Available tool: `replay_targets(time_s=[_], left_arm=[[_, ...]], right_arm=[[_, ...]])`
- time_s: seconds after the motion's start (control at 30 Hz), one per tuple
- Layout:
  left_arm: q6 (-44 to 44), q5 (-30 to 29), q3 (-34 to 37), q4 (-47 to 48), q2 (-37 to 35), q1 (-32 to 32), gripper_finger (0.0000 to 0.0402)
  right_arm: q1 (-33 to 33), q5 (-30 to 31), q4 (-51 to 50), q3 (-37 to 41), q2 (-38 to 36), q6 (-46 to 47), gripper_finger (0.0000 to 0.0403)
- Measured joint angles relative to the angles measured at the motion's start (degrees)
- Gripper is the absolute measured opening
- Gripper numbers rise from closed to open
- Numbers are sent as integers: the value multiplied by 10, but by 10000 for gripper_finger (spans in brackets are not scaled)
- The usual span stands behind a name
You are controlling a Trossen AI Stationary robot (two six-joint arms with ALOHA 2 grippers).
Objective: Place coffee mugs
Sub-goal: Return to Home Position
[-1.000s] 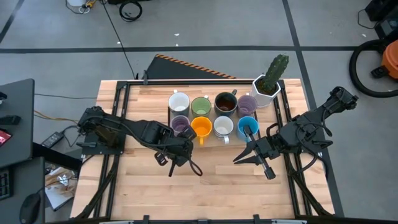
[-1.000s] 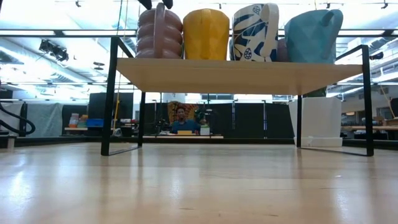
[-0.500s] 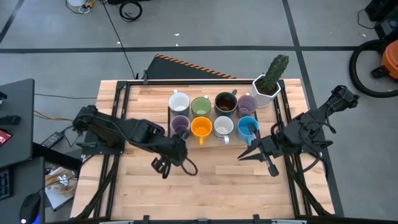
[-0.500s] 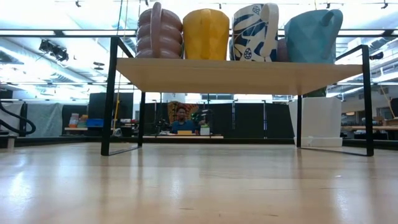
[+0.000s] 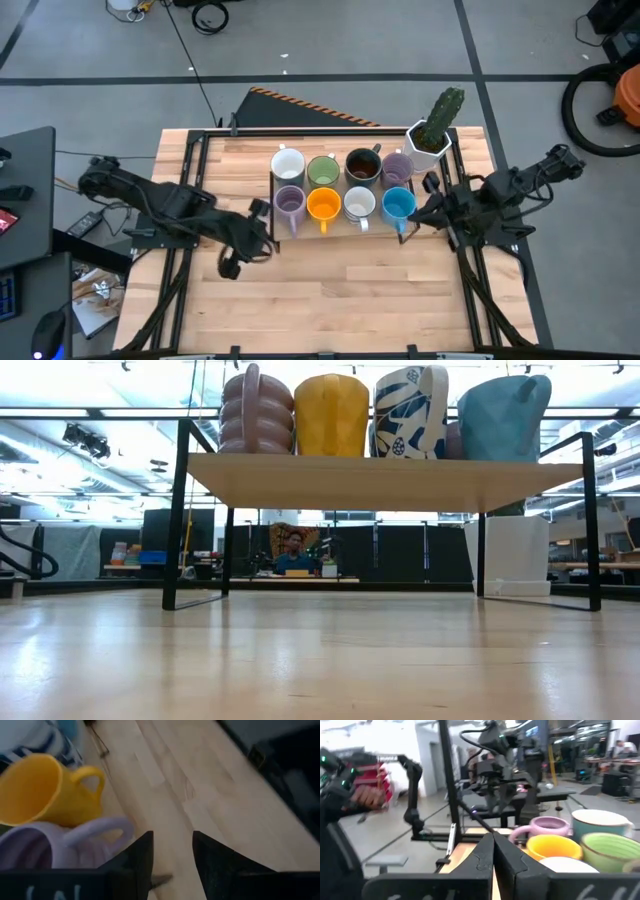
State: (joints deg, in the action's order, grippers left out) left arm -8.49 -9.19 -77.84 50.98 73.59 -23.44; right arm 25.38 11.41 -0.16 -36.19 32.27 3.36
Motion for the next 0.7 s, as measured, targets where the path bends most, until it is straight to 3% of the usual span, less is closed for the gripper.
replay_targets(time_s=[0.33, 0.7], left_arm=[[65, -1, 199, -206, -161, 0, 142], [119, -25, 387, -361, -309, 0, 142]], right_arm=[[-23, 11, 39, 106, -118, 14, 10], [-26, 55, 31, 191, -260, -7, 9]])
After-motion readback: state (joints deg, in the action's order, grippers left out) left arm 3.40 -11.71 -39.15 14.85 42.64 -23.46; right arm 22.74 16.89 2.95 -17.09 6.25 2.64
